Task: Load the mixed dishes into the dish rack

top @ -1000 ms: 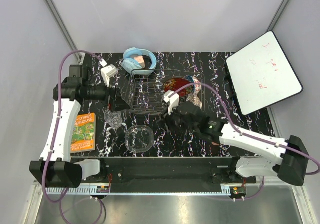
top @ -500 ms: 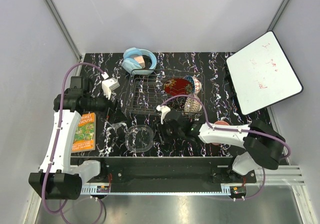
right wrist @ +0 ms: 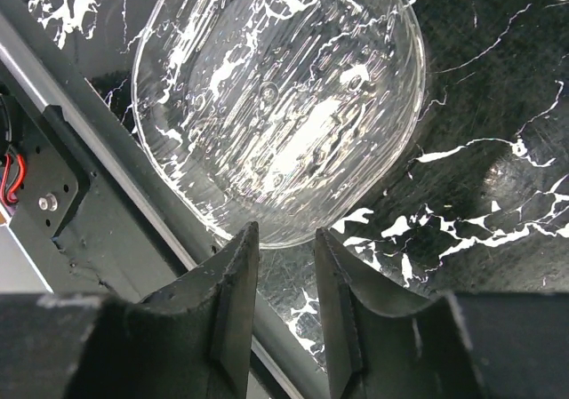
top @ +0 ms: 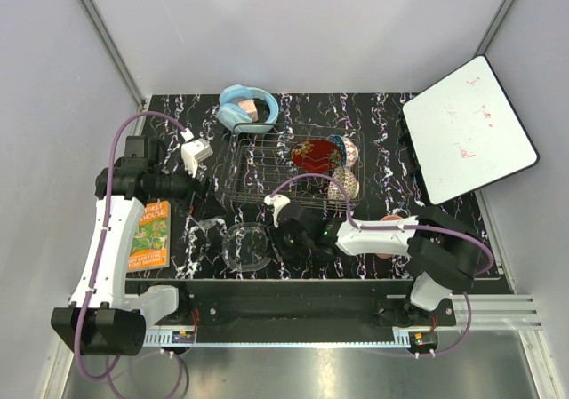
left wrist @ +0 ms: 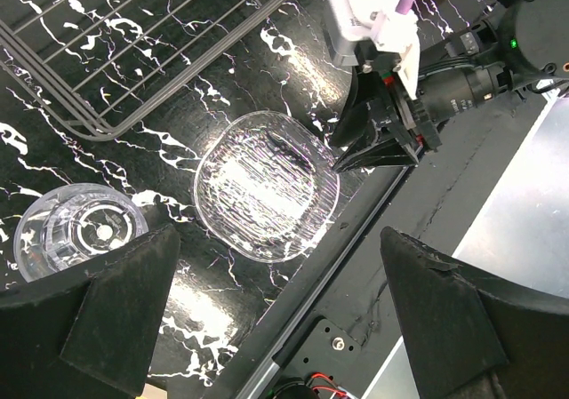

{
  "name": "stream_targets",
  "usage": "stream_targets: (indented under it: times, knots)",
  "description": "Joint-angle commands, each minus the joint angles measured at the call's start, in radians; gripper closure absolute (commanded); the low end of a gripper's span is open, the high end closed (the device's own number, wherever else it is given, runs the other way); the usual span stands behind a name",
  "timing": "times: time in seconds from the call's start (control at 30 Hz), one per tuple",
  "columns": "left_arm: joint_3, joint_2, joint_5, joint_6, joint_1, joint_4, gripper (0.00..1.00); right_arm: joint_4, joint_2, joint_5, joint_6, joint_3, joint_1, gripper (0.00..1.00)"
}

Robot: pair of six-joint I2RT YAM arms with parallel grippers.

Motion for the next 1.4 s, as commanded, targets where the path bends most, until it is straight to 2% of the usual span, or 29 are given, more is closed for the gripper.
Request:
stream_targets:
  times: [0.0,0.07,0.1,0.17,0.5,0.57,0.9,1.1,1.23,1.37]
  knots:
    - [0.009,-0.028,0.031,0.028,0.005,0.014,0.01,0.019,-0.003,0.046,-0.004,0.043,0.003,0.59]
    - [0.009,-0.023,0.035,0.03,0.006,0.014,0.01,0.009,-0.008,0.056,0.002,0.043,0.003,0.56]
    - [0.008,-0.019,0.041,0.03,0.005,0.016,0.01,0.006,-0.006,0.061,0.002,0.045,0.003,0.48]
    - [0.006,-0.016,0.046,0.03,0.006,0.016,0.01,-0.004,-0.003,0.07,0.005,0.048,0.003,0.46]
    - [0.011,-0.026,0.05,0.028,0.005,0.014,0.01,-0.058,0.101,0.078,0.016,0.135,0.002,0.44]
    - [0.015,-0.031,0.049,0.025,0.005,0.012,0.01,-0.118,0.125,0.087,0.032,0.159,0.002,0.43]
    - [0.025,-0.023,0.057,0.038,0.005,0.0,0.01,-0.159,0.112,0.152,0.053,0.161,0.002,0.39]
    - [0.021,-0.028,0.06,0.039,0.006,0.0,0.01,-0.169,0.176,0.129,0.072,0.206,0.002,0.42]
    - [0.02,-0.032,0.044,0.051,0.005,-0.001,0.01,-0.169,0.227,0.101,0.092,0.23,0.0,0.49]
    - [0.017,-0.035,0.04,0.058,0.005,-0.004,0.01,-0.175,0.245,0.104,0.112,0.235,0.0,0.65]
